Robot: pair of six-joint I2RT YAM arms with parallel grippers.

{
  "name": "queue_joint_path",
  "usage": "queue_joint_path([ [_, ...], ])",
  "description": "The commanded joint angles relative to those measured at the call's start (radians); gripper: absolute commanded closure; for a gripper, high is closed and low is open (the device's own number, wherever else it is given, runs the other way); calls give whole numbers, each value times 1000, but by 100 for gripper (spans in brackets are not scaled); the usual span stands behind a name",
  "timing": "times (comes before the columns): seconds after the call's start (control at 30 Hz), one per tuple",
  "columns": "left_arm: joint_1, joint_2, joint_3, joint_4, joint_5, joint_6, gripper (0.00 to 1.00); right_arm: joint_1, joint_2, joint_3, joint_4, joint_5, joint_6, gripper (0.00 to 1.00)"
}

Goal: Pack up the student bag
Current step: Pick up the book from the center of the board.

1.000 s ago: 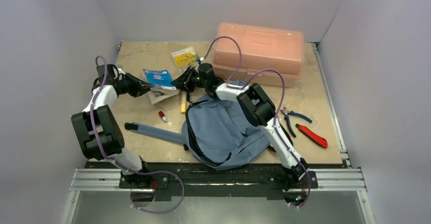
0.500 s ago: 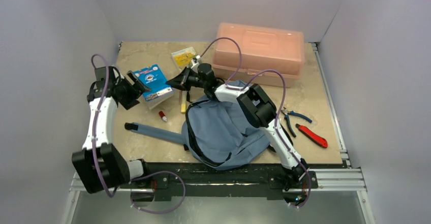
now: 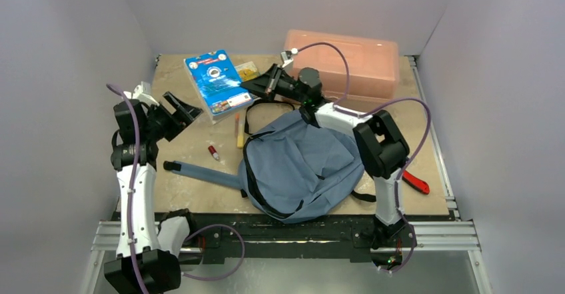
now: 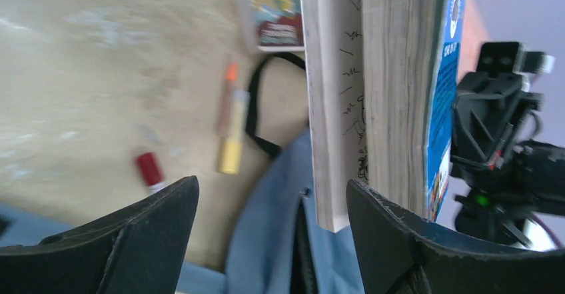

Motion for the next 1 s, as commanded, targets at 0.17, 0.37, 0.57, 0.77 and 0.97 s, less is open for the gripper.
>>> queue_joint_path([
  [0.17, -15, -56, -295, 1008, 578, -644, 13, -78, -272, -303, 342, -150, 170, 100],
  [0.37, -134, -65, -376, 1263, 548, -769, 11, -117, -373, -431, 361, -117, 168, 100],
  [0.57, -267, -107, -409, 1203, 415, -694, 7, -120, -385, -493, 470, -121, 258, 100],
  [0.77, -271, -283, -412, 898, 238, -577, 7, -141, -428, -538, 491, -98, 286, 100],
  [0.97, -346, -261, -420, 896, 156, -546, 0, -152, -475, -612, 489, 74, 398, 100],
])
